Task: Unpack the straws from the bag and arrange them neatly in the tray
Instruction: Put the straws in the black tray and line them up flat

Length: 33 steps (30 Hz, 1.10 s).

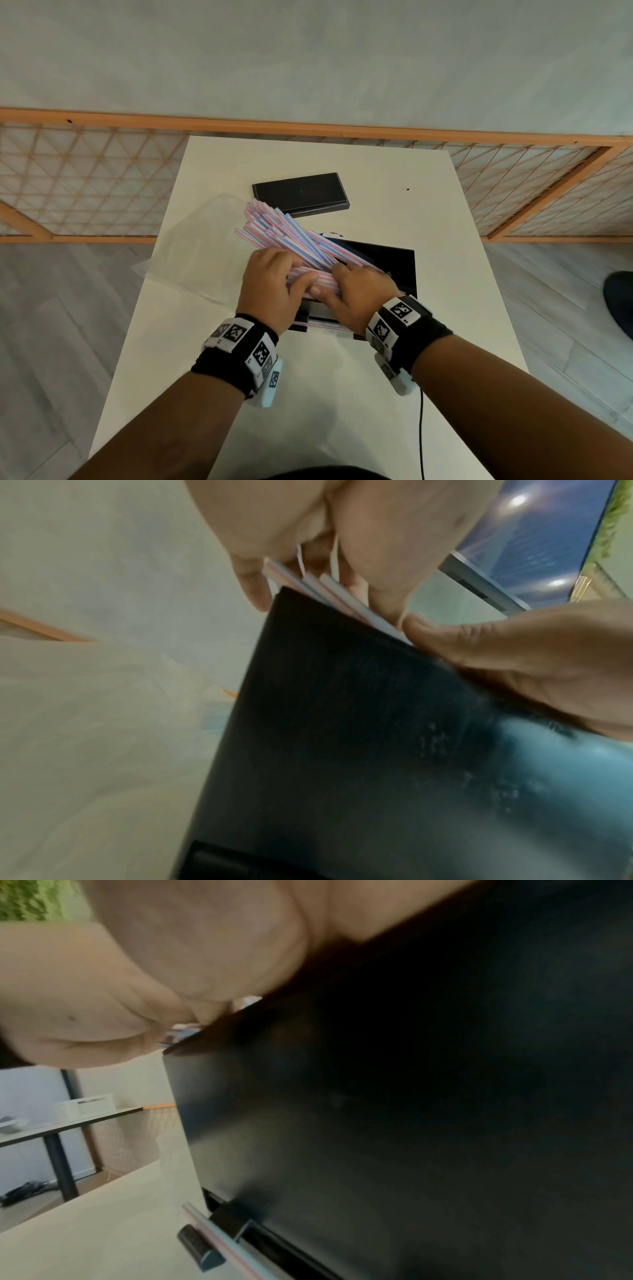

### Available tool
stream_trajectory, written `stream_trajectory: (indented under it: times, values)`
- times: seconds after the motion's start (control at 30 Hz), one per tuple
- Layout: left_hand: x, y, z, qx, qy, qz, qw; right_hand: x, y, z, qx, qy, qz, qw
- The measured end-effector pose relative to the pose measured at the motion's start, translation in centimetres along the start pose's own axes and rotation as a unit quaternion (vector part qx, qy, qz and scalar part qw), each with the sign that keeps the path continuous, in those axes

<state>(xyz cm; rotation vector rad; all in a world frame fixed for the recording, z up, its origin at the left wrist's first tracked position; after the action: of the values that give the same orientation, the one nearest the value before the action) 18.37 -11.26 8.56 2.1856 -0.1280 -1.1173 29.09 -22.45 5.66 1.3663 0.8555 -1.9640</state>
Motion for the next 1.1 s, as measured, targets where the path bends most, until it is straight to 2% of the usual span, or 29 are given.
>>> stream_trajectory:
  times: [0.1,0.17,0.27,0.4,0.5,0.6,0.73,0.8,0.87,0.93,1.0,1.1]
  values:
    - [-0.5,-0.5,0.6,-0.062,0.014,-0.02,0.998,0.0,0.9,0.1,0.011,-0.002,0.008,1.0]
    - [0.3,0.2,1.2,-0.076,-0.037,-0.053,0.995,0.2,1.0,0.2,-0.002,-0.002,-0.012,1.0]
    - [1.3,1.1,2.3,-0.053,-0.095,-0.093,0.99,0.3,0.3,0.3,-0.052,0.006,-0.094,0.994]
    - [0.8,1.8,2.9,-0.041,-0.077,0.074,0.993,0.1,0.3,0.0,-0.068,0.029,-0.115,0.991]
    - [1.5,2.8,2.6,-0.031,-0.104,0.124,0.986,0.6,0.2,-0.2,-0.078,0.019,-0.118,0.99]
    - [2.0,3.1,2.2,0.0,-0.119,0.076,0.99,1.4,-0.2,-0.4,-0.086,0.014,-0.105,0.991]
    - [3.2,3.3,2.3,0.082,-0.16,-0.005,0.984,1.4,-0.4,-0.2,-0.098,0.016,-0.12,0.988]
    - [3.4,3.1,2.5,0.097,-0.166,-0.023,0.981,0.3,0.2,-0.1,-0.074,0.032,-0.126,0.989]
    - [3.2,3.0,2.4,0.088,-0.156,-0.029,0.983,-1.3,1.4,-0.3,-0.018,0.053,-0.068,0.996]
    - [3.6,3.3,2.1,0.086,-0.172,-0.016,0.981,-2.0,2.2,-0.6,0.036,0.021,0.032,0.999]
    - [4.4,3.4,2.2,0.086,-0.215,0.008,0.973,-1.9,2.0,-0.9,0.044,-0.017,0.087,0.995]
    - [4.7,2.9,2.5,0.092,-0.227,0.003,0.97,-1.4,1.2,-1.6,0.03,-0.057,0.126,0.99]
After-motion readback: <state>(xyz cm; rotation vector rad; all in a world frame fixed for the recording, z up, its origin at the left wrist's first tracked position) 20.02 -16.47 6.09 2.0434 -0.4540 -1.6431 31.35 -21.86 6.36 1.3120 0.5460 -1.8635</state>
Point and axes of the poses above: each hand's wrist, its own z-axis away from the middle knuckle, its own x-axis out of the palm, y = z × x, the point moved 8 cm from there along -z, towards the middle knuckle, and after that the axes turned 3 degrees about x, right-handed, at the moved point
